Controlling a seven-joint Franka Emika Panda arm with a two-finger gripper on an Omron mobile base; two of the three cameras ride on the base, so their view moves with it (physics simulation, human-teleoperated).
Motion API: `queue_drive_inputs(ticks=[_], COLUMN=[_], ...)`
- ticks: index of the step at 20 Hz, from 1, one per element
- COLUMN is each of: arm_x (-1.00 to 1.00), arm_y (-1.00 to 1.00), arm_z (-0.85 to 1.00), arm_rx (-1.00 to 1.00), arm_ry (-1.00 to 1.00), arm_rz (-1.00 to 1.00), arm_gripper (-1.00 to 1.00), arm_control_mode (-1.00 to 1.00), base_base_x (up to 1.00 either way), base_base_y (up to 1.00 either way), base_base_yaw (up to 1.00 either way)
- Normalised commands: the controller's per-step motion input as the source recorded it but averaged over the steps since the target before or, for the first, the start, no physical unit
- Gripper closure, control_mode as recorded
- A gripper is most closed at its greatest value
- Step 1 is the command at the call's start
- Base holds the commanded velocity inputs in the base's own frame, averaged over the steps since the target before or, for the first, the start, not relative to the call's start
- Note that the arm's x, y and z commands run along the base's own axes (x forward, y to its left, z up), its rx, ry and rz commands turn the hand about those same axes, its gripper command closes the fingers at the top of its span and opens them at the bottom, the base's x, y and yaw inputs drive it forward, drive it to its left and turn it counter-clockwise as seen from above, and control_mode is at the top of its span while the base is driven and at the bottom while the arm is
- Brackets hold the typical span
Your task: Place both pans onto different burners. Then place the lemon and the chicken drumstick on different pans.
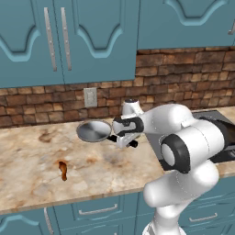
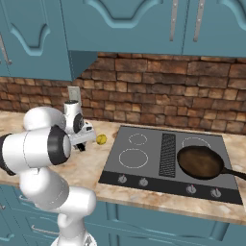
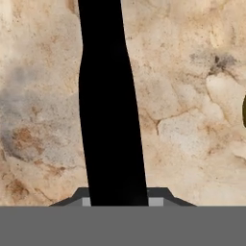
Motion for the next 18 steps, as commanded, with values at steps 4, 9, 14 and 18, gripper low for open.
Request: queue_drive_inputs(ticks=[4,9,14,18], arm_x=[-0.02,-0.14,-0.15,-0.26], arm_y=[-0.18,-0.42,-0.65,-0.68], arm_z=[0.44,0.34,0.35,0.35], arm_rx=[0.04,0.06,0.08,0.07], arm_ry=[0.00,0.00,0.00,0.00], arm_rz=[0.00,0.00,0.00,0.00], arm_gripper=[1.00,1.00,1.00,1.00], arm_control_mode=[-1.00,-1.00,-1.00,-1.00], base_base_x=[0.00,0.00,0.00,0.00], base_base_y=[0.00,0.00,0.00,0.00], base_base_yaw=[0.00,0.00,0.00,0.00])
